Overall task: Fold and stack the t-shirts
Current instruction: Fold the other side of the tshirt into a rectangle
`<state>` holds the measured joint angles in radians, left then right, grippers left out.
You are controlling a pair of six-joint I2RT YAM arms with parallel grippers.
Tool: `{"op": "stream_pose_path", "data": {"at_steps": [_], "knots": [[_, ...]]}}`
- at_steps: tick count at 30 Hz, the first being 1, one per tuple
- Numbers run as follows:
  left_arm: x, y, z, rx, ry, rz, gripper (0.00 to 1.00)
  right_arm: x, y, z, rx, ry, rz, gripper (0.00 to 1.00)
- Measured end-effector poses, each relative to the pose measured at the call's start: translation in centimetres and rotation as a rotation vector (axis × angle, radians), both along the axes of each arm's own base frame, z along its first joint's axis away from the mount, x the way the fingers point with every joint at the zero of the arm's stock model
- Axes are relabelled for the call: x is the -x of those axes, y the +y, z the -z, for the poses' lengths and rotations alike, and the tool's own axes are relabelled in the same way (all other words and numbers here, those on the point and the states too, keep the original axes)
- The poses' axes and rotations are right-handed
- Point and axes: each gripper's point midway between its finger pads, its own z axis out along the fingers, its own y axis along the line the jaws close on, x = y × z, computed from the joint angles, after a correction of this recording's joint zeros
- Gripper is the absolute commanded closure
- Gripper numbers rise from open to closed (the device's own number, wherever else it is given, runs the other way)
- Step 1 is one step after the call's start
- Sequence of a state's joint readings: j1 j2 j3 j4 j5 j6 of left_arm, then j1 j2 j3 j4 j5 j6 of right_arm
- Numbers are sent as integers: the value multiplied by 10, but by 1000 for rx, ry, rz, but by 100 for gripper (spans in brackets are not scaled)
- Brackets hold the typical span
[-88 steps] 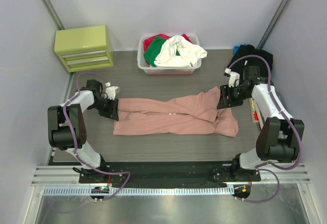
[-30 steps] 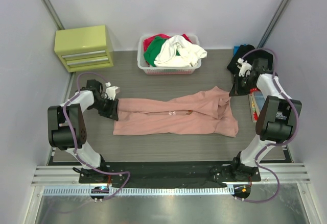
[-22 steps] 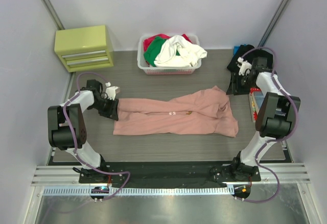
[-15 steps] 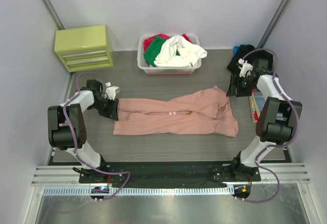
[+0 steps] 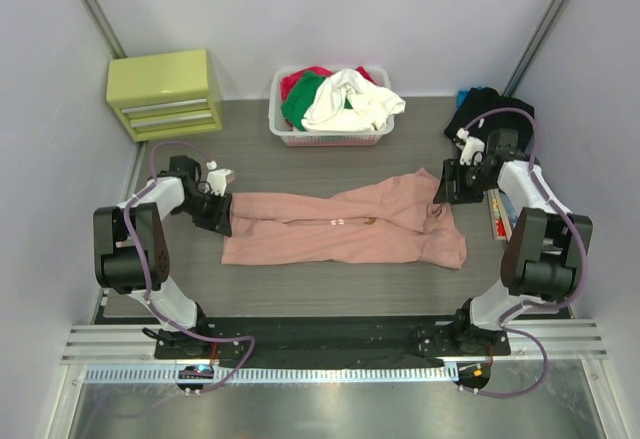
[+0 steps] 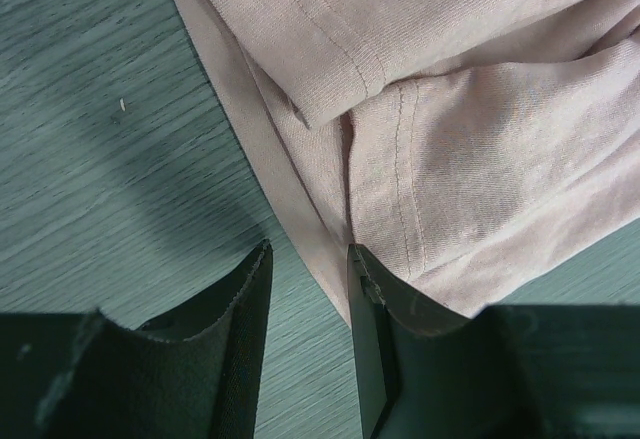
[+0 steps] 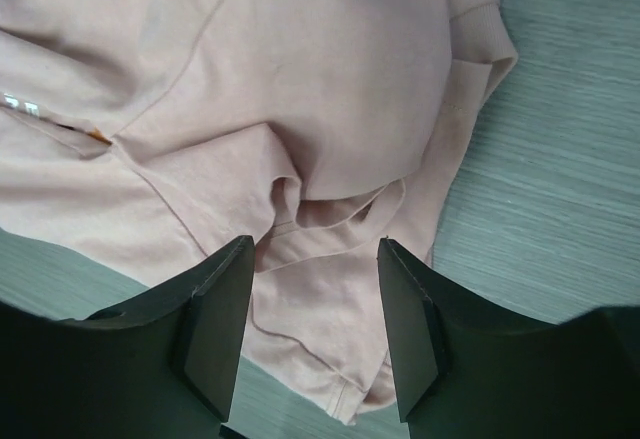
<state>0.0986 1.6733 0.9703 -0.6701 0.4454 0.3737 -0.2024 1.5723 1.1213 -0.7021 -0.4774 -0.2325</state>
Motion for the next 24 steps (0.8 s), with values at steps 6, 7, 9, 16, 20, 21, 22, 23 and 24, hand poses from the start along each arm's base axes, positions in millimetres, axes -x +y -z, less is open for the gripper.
{"op": "stream_pose_path", "data": {"at_steps": [6, 7, 9, 16, 20, 21, 22, 23, 24], "knots": [[0, 0, 0, 0, 0, 0, 62, -1, 0, 30, -18, 75, 8, 48], [0, 0, 0, 0, 0, 0, 62, -3, -1, 33, -20, 76, 10, 48], [0, 0, 0, 0, 0, 0, 62, -7, -1, 40, -25, 84, 19, 49], [0, 0, 0, 0, 0, 0, 63, -17, 1, 49, -29, 90, 30, 74], [0, 0, 0, 0, 0, 0, 63, -26, -1, 44, -21, 65, 38, 88], [0, 0, 0, 0, 0, 0, 62, -28, -2, 43, -19, 60, 39, 90], [0, 0, 0, 0, 0, 0, 62, -29, -2, 43, -16, 56, 39, 93], [0, 0, 0, 0, 0, 0, 62, -29, -3, 43, -12, 55, 40, 97], [0, 0, 0, 0, 0, 0, 62, -29, -4, 43, -8, 55, 41, 97]]}}
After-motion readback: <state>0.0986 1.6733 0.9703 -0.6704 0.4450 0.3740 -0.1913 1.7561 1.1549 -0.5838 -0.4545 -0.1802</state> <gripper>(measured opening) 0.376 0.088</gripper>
